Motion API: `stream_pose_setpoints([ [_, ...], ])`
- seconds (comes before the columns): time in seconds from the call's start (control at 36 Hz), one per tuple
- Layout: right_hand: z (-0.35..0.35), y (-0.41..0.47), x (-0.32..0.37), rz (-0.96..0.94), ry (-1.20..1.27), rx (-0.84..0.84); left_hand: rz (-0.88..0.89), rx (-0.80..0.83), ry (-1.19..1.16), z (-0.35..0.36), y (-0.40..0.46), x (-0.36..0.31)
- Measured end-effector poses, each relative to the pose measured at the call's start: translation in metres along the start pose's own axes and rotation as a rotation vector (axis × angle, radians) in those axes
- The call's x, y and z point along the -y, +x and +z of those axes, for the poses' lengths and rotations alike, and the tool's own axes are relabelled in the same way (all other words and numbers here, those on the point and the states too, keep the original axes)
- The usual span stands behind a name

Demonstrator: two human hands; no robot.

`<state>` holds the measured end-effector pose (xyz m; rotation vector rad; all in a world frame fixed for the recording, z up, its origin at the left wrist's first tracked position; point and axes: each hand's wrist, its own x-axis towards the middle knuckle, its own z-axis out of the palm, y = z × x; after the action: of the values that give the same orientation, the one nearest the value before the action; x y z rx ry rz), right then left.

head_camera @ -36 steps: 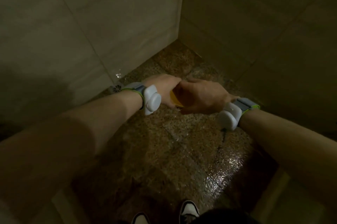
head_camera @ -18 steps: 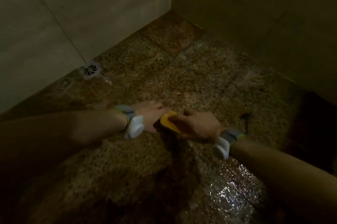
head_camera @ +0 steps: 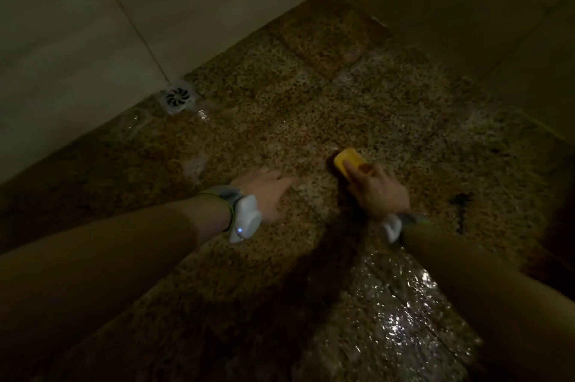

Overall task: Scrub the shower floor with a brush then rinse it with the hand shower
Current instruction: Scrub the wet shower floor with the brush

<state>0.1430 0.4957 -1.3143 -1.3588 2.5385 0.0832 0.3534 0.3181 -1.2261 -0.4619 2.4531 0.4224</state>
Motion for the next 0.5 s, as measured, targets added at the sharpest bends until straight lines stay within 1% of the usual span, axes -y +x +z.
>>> stream_pose_setpoints([
  [0.08, -0.004, 0.015, 0.016, 0.111, 0.01, -0.022, -0.034, -0.034, -0.049, 0.002, -0.002, 0.014],
  [0.11, -0.003, 0.011, 0.027, 0.12, 0.028, -0.025, -0.059, -0.037, -0.06, 0.004, -0.002, 0.019],
  [0.14, 0.001, 0.005, 0.041, 0.087, 0.041, -0.023, -0.083, -0.044, -0.061, 0.004, 0.0, 0.025],
  [0.22, 0.028, -0.04, 0.104, -0.161, 0.086, -0.02, -0.174, -0.072, -0.049, 0.005, 0.001, 0.043],
  [0.31, 0.044, -0.084, 0.147, -0.449, 0.09, 0.003, -0.238, -0.045, -0.028, 0.002, 0.005, 0.053],
  [0.36, 0.045, -0.094, 0.14, -0.555, 0.064, 0.021, -0.242, -0.028, -0.022, -0.001, 0.011, 0.052],
  [0.42, 0.043, -0.088, 0.119, -0.58, 0.081, 0.038, -0.233, -0.03, -0.02, 0.0, 0.013, 0.052],
  [0.47, 0.039, -0.079, 0.077, -0.495, 0.07, 0.038, -0.202, -0.062, -0.008, 0.0, 0.016, 0.045],
  [0.5, 0.033, -0.072, 0.056, -0.403, 0.086, 0.049, -0.191, -0.063, 0.004, -0.001, 0.016, 0.043],
])
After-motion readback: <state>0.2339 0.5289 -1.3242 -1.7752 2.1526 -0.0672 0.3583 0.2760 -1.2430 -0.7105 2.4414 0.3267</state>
